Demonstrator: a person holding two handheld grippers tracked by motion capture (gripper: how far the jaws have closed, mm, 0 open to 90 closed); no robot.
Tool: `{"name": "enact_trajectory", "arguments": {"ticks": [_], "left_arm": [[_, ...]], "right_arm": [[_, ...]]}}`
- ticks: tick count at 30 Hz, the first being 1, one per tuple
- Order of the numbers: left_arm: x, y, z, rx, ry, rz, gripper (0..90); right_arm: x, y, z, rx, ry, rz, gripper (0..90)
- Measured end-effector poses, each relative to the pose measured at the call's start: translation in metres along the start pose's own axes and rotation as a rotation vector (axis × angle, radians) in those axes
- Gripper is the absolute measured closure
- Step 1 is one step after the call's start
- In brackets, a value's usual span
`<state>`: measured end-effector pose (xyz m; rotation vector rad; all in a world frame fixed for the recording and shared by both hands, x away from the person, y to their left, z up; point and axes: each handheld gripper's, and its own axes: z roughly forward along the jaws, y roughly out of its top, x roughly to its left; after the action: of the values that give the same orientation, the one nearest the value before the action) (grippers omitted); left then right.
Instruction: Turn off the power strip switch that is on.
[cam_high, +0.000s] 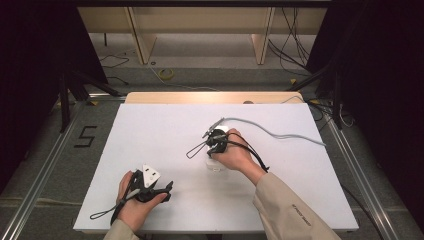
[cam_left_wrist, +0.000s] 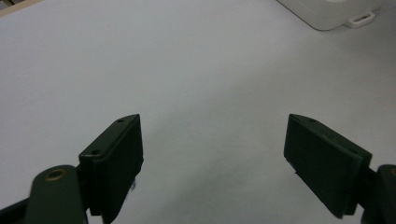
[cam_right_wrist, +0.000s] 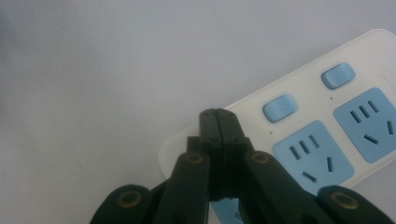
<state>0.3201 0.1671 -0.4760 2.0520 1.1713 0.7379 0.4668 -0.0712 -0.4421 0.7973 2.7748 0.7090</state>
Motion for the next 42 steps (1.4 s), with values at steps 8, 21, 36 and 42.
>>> {"name": "enact_trajectory", "arguments": {"ticks": [8,21,36,42], "left_arm": [[-0.001,0.000,0.000,-0.001,0.000,0.001,19.5],[0.000,-0.001,0.001,0.003,-0.002,0.001,19.6],[0.000,-0.002,0.001,0.009,-0.001,-0.003,19.6],[0.000,-0.002,0.001,0.011,-0.003,-0.003,19.7]], "right_arm": [[0.000,-0.001,0.001,0.002,0.006,0.016,90.0],[-0.001,-0.008,-0.007,-0.059,-0.010,-0.008,88.7],[-0.016,-0.037,-0.035,-0.081,-0.032,0.028,78.3],[-0.019,-0.048,-0.042,-0.097,-0.043,0.049,73.0]]}}
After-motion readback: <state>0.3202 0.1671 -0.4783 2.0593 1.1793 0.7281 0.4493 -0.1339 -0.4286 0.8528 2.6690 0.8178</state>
